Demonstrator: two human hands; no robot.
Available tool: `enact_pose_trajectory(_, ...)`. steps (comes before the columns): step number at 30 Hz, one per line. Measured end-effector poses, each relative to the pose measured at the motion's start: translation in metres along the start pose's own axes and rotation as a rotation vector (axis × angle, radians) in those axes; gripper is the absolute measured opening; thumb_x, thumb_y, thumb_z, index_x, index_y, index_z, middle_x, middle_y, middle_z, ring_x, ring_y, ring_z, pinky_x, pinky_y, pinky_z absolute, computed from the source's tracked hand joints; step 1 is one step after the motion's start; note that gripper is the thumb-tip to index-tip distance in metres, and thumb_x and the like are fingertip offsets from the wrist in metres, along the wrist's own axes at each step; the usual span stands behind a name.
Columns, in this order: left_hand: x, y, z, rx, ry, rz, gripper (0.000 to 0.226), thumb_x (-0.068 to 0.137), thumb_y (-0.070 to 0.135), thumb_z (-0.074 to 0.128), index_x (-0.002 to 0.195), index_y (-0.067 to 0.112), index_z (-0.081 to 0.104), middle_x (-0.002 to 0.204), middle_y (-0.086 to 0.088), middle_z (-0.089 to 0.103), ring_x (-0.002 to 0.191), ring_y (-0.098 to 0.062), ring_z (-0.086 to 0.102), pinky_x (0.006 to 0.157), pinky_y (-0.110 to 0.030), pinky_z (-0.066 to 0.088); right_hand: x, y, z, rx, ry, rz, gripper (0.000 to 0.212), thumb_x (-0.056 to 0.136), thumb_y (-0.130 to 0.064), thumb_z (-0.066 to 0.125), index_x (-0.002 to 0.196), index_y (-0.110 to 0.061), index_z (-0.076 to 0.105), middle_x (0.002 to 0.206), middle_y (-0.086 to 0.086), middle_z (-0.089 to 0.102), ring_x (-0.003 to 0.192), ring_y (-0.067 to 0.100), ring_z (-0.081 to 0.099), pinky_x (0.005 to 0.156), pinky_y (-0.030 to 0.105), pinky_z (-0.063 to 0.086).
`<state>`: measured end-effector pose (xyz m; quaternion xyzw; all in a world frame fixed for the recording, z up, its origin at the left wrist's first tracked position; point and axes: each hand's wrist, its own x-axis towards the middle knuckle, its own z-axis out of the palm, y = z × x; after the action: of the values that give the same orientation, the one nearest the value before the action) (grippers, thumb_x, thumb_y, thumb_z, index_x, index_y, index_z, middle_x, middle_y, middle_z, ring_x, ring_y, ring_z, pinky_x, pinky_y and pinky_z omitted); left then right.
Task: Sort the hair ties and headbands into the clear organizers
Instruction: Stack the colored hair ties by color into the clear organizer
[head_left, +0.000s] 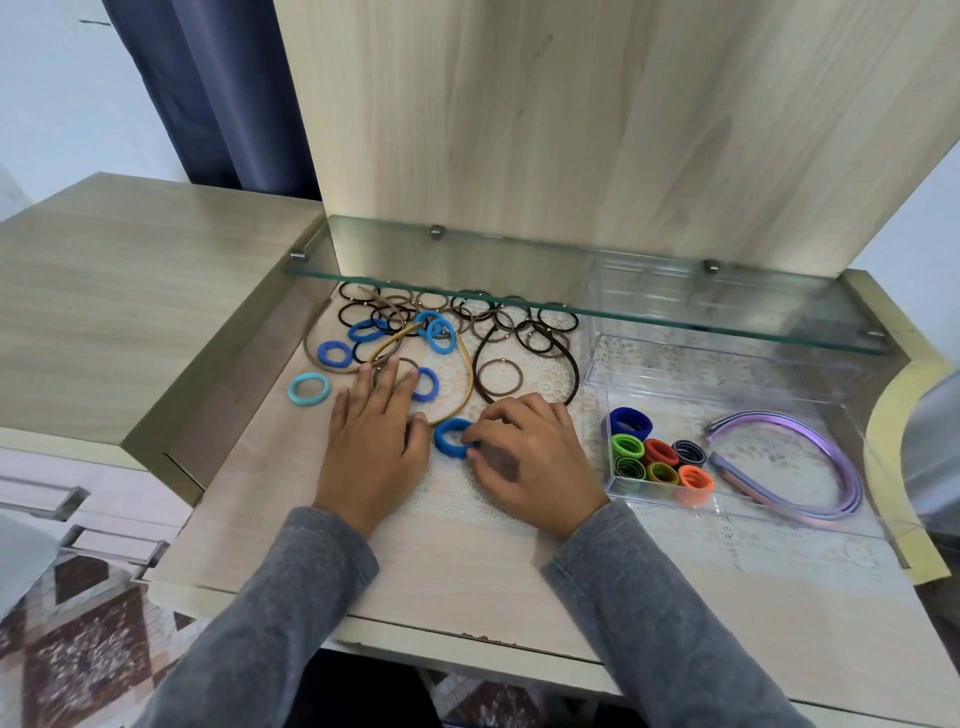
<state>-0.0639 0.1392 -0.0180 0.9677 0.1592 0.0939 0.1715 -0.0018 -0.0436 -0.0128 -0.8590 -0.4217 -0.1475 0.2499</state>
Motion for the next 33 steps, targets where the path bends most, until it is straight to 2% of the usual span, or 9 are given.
enact_pose_trajectory(5,0.003,-0.001,-0.003,-0.093,0.004,-0.020,0.055,0.101,0.031,0.030,0.156,0.029,0.025,0.166,0.007,0.010,0.154,-0.015,-0.001,0.124,-0.042,-0.001,0.005,0.001,-0.002,0.008,0.082,0.120,0.024,0.089,-0.034,0.052,0.109,-0.027,0.064,0.107,-0.011,0.057,0.101,0.010,0.047,0.084,0.033,0.040)
enact_pose_trajectory(8,0.004,0.000,-0.006,-0.201,0.014,-0.052,0.054,0.102,0.022,0.038,0.155,0.030,0.028,0.166,0.010,0.012,0.153,-0.013,0.000,0.123,-0.041,-0.001,0.013,0.006,-0.002,-0.080,0.124,0.225,0.028,0.090,-0.030,0.052,0.116,-0.023,0.060,0.117,-0.004,0.058,0.109,0.014,0.048,0.090,0.034,0.044)
enact_pose_trajectory(10,0.005,-0.001,-0.010,-0.274,0.038,-0.075,0.052,0.101,0.024,0.037,0.153,0.030,0.032,0.165,0.009,0.016,0.153,-0.014,0.003,0.123,-0.042,0.001,0.019,0.008,0.001,-0.118,0.103,0.290,0.033,0.092,-0.031,0.050,0.123,-0.021,0.055,0.126,0.000,0.055,0.118,0.018,0.046,0.096,0.037,0.044)
enact_pose_trajectory(14,0.019,-0.011,-0.021,-0.187,0.160,-0.119,0.059,0.090,0.036,0.031,0.146,0.027,0.045,0.160,0.003,0.033,0.150,-0.022,0.021,0.119,-0.047,0.016,0.022,0.010,0.006,-0.187,0.033,0.348,0.044,0.095,-0.031,0.045,0.136,-0.015,0.047,0.141,0.008,0.048,0.136,0.027,0.036,0.109,0.043,0.034)
enact_pose_trajectory(18,0.047,-0.027,-0.031,-0.043,0.283,-0.153,0.037,0.095,0.019,0.048,0.131,0.019,0.059,0.140,-0.004,0.056,0.133,-0.027,0.045,0.107,-0.049,0.035,0.021,0.012,0.009,-0.216,-0.058,0.374,0.048,0.098,-0.033,0.037,0.142,-0.015,0.039,0.149,0.009,0.039,0.142,0.027,0.026,0.117,0.043,0.023)
enact_pose_trajectory(21,0.064,-0.030,-0.046,0.019,0.201,-0.203,0.036,0.099,0.022,0.043,0.129,0.020,0.062,0.131,-0.009,0.063,0.119,-0.033,0.056,0.100,-0.044,0.041,0.021,0.013,0.010,-0.219,-0.072,0.388,0.049,0.098,-0.035,0.034,0.144,-0.017,0.036,0.151,0.008,0.036,0.144,0.027,0.022,0.118,0.044,0.021)
enact_pose_trajectory(24,0.078,-0.033,-0.053,0.056,0.100,-0.195,0.036,0.101,0.023,0.041,0.131,0.021,0.061,0.133,-0.010,0.061,0.118,-0.036,0.056,0.097,-0.043,0.043,0.021,0.014,0.010,-0.226,-0.073,0.396,0.049,0.098,-0.036,0.033,0.144,-0.018,0.036,0.152,0.008,0.035,0.144,0.027,0.023,0.118,0.045,0.021)
enact_pose_trajectory(28,0.093,-0.039,-0.049,0.078,0.019,-0.195,0.033,0.097,0.026,0.049,0.126,0.026,0.065,0.131,-0.005,0.062,0.118,-0.032,0.057,0.093,-0.040,0.046,0.022,0.015,0.012,-0.234,-0.052,0.413,0.051,0.094,-0.037,0.029,0.140,-0.019,0.040,0.150,0.008,0.038,0.143,0.029,0.024,0.116,0.047,0.023)
enact_pose_trajectory(33,0.098,-0.041,-0.043,0.056,0.049,-0.212,0.028,0.095,0.028,0.057,0.121,0.025,0.067,0.125,-0.005,0.063,0.114,-0.030,0.058,0.087,-0.040,0.048,0.022,0.014,0.012,-0.225,-0.070,0.421,0.053,0.094,-0.039,0.026,0.142,-0.021,0.039,0.151,0.008,0.036,0.144,0.028,0.021,0.118,0.046,0.019)
